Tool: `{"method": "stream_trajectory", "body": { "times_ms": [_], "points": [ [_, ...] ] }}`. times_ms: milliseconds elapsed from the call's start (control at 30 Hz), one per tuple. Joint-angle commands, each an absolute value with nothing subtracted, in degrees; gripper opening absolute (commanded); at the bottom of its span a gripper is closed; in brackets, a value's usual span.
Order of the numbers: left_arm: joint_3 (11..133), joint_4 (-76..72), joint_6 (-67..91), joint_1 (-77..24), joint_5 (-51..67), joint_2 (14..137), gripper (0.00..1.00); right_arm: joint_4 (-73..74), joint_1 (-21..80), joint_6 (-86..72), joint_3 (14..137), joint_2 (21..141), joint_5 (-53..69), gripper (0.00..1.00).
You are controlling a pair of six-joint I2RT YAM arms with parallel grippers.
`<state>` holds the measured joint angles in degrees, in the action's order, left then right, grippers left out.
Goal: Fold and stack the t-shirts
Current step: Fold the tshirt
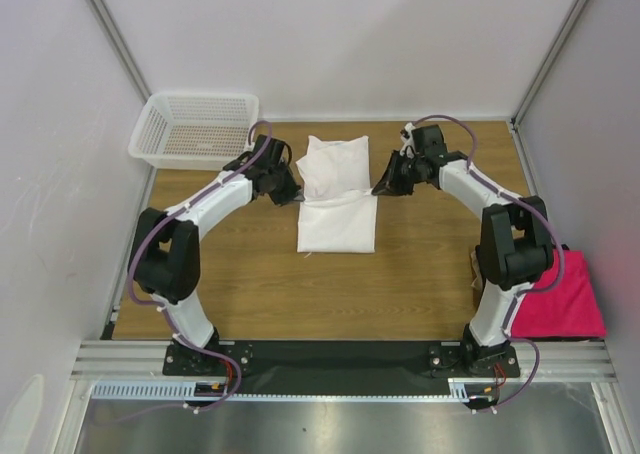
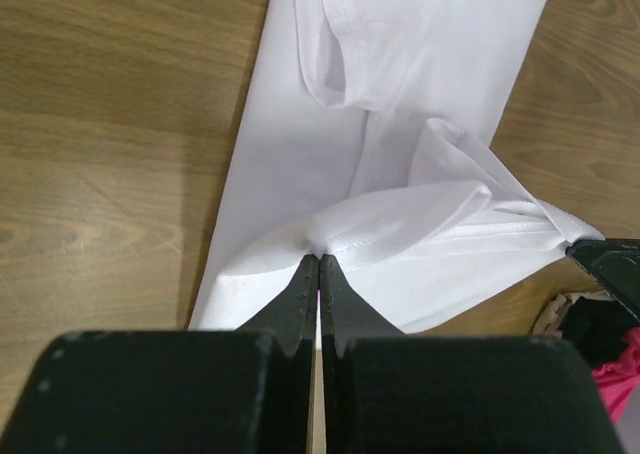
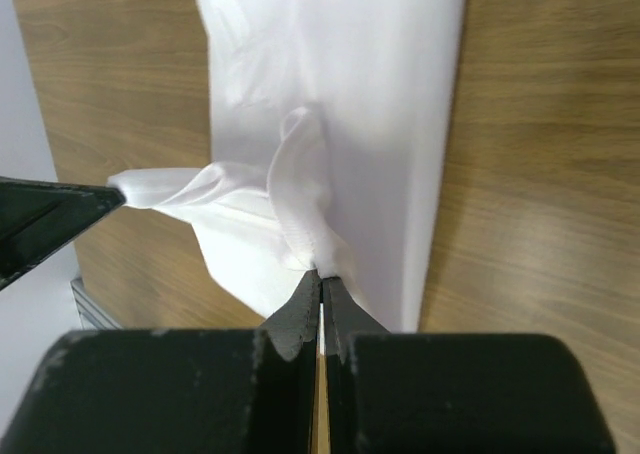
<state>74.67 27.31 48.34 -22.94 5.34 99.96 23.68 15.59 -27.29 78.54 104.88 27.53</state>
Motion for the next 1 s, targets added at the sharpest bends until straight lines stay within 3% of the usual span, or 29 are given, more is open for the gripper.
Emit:
{"method": "stream_trajectory", "body": {
  "times_ms": [0,400,967],
  "points": [
    [77.8,25.4,47.5,-22.2,7.0,102.2,0.0,24.6,14.8,-25.1,81.6,107.4,28.5,0.0],
    [78.0,25.0,48.3,-21.2,5.6,106.6,0.0,25.0,14.6,-23.2,84.6,114.5,28.5,0.0],
    [77.0,24.4,48.4,-20.0,4.2,103.8,0.0,25.7,14.8,-22.4,87.4,115.3,28.9,0.0]
  ]
}}
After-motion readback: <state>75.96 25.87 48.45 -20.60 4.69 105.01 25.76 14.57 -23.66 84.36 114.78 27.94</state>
